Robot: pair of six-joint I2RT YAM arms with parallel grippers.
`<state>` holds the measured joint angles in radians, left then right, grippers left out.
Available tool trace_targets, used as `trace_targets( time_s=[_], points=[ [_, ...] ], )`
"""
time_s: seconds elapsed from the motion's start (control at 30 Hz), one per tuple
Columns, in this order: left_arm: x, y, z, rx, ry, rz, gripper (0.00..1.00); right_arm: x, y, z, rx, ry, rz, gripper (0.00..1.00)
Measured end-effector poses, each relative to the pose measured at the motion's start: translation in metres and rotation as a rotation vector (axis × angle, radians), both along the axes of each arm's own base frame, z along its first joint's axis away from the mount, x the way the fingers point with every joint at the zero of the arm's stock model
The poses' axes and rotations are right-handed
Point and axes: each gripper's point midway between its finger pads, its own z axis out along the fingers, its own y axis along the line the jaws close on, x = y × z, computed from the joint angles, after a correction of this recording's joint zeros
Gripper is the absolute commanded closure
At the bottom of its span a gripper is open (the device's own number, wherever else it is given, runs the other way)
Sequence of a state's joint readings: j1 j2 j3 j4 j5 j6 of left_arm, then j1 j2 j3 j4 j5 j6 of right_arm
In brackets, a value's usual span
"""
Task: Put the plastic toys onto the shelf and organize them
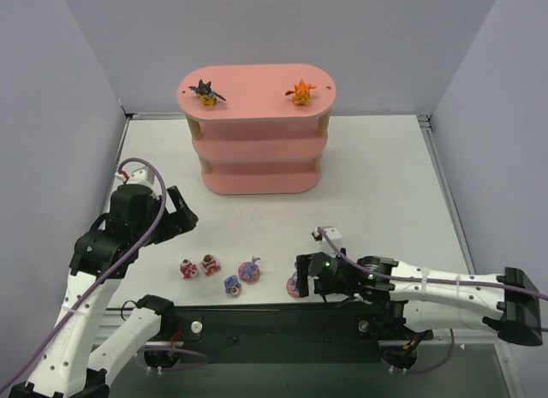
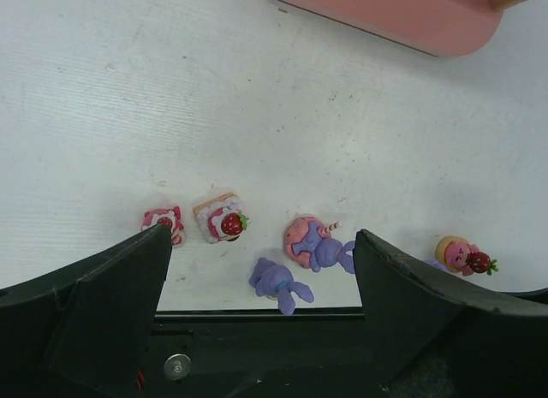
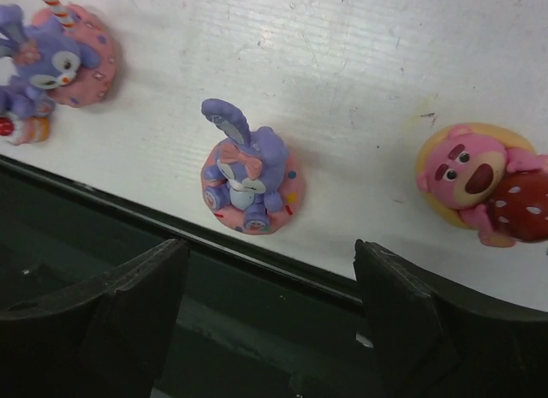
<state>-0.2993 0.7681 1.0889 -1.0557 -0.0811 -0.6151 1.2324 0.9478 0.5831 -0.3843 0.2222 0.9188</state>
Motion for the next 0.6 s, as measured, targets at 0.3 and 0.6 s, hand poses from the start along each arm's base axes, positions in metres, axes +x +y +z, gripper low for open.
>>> trace_targets(
  time_s=[0.3,0.6],
  points=[
    [0.015,-0.011,-0.012,0.026,0.024,-0.081,0.03,-0.007,0.048,-0.022,-0.111,-0.041,-0.097,0.15],
    [0.013,-0.024,-0.017,0.025,0.027,-0.164,0.03,-0.005,0.040,-0.038,-0.148,-0.029,-0.258,0.14]
  ],
)
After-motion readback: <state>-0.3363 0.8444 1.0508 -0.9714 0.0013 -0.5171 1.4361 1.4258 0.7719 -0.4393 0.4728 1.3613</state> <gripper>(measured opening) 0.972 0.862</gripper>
